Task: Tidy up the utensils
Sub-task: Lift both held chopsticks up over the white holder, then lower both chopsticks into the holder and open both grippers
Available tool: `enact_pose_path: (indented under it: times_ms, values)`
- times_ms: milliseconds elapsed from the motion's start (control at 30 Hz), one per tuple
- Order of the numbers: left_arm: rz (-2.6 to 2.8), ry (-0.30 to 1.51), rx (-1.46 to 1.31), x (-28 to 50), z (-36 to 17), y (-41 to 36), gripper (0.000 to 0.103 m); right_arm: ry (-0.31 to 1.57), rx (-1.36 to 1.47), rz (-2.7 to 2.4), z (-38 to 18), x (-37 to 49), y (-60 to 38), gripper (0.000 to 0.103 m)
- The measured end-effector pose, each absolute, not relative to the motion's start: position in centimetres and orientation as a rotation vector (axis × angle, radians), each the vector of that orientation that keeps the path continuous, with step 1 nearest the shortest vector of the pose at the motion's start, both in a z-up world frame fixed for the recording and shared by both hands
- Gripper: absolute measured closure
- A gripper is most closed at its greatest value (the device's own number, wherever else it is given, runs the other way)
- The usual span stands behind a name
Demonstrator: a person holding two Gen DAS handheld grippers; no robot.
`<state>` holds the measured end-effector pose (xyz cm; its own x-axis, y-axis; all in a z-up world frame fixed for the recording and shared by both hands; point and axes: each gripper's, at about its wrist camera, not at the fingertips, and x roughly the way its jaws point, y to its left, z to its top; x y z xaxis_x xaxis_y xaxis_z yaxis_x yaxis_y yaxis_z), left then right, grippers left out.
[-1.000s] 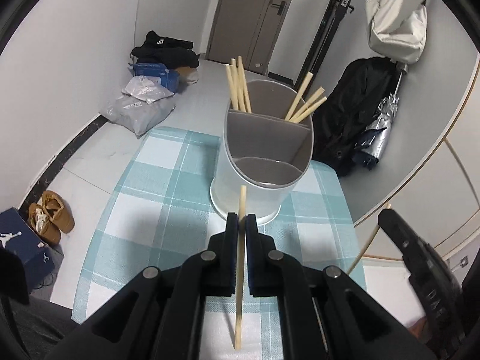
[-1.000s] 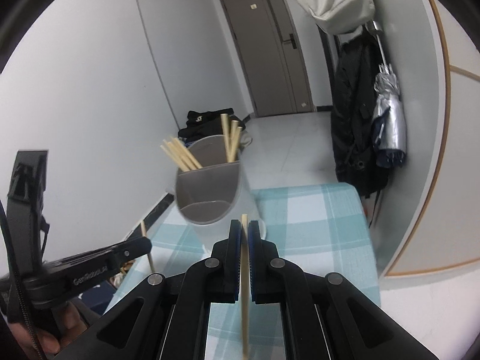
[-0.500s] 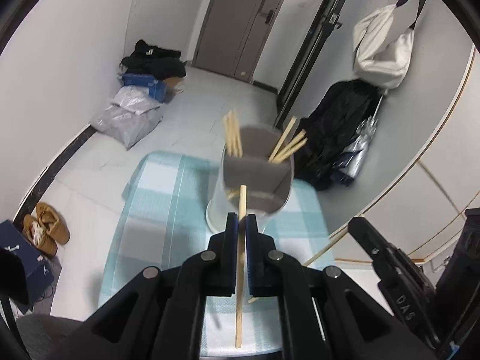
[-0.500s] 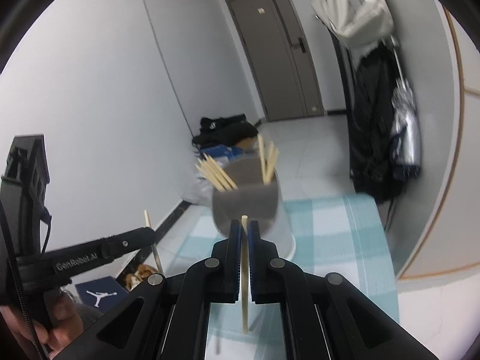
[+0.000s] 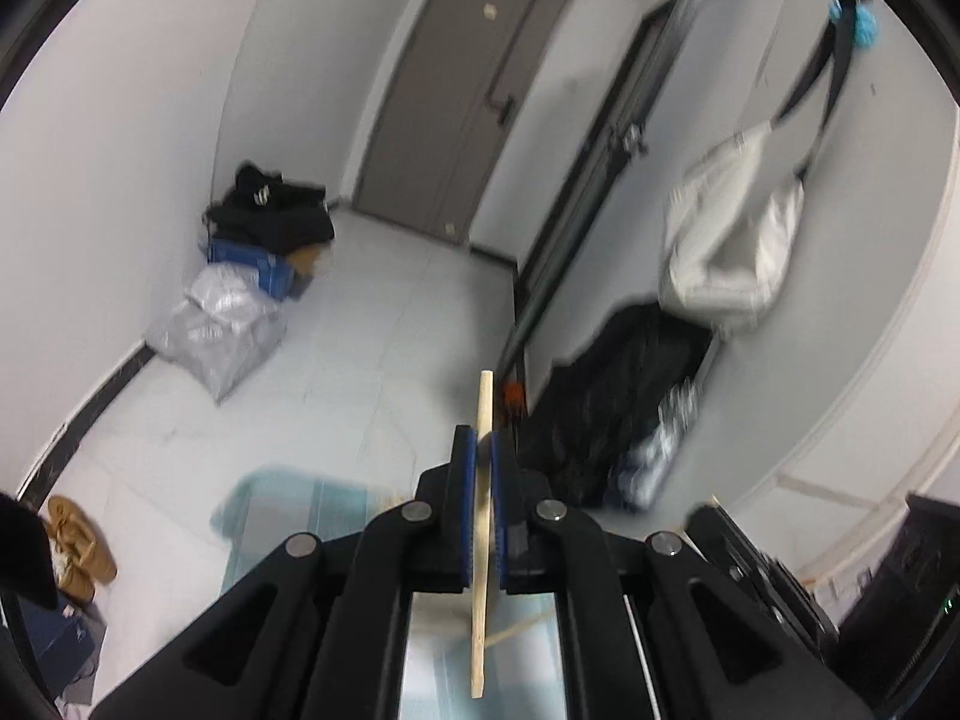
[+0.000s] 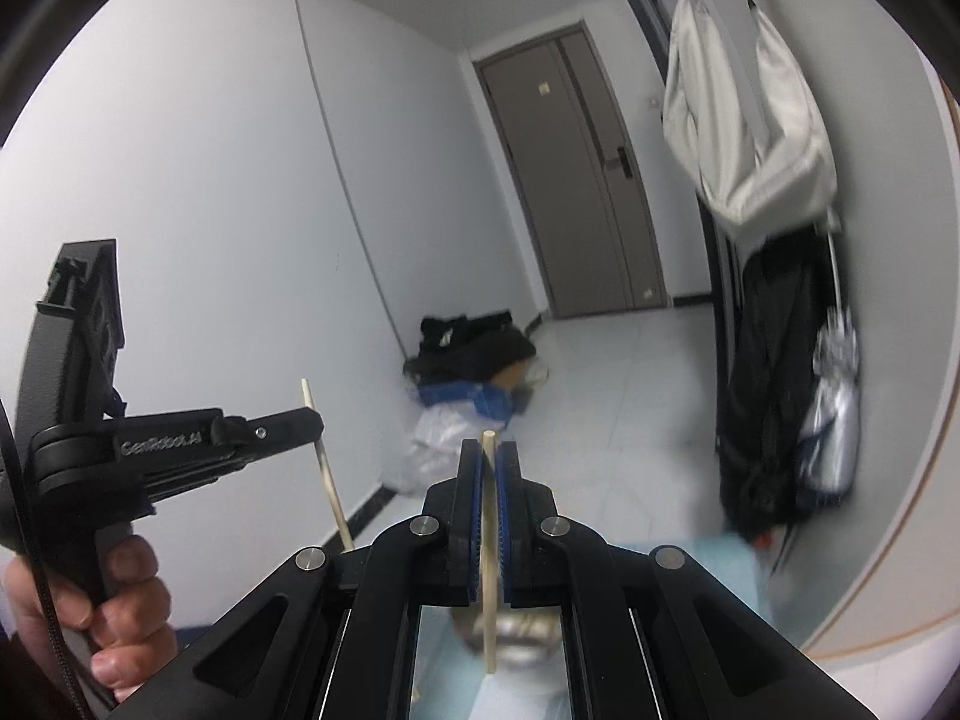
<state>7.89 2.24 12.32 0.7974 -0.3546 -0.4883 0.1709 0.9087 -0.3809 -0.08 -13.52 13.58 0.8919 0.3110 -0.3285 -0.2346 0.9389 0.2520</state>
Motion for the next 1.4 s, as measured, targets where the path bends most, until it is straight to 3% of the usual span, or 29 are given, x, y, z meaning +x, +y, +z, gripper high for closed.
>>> enact_pose_path:
  times_ms: [167, 467, 1400]
  values:
    - [-0.289, 0.468, -0.34, 10.9, 12.8, 2.6, 0.102, 0.329, 0.205, 0.274, 15.3, 3.9, -13.8, 0.099]
    - [-0.313, 0.484, -0.326, 14.2, 8.5, 2.3, 0.102, 0.335, 0.216, 0.278, 14.0, 9.0, -13.2, 0.099]
    - [-0.33, 0.474, -0.192, 13.1, 6.8, 1.0, 0.101, 0.399, 0.093, 0.279, 9.1, 8.4, -11.5, 0.099]
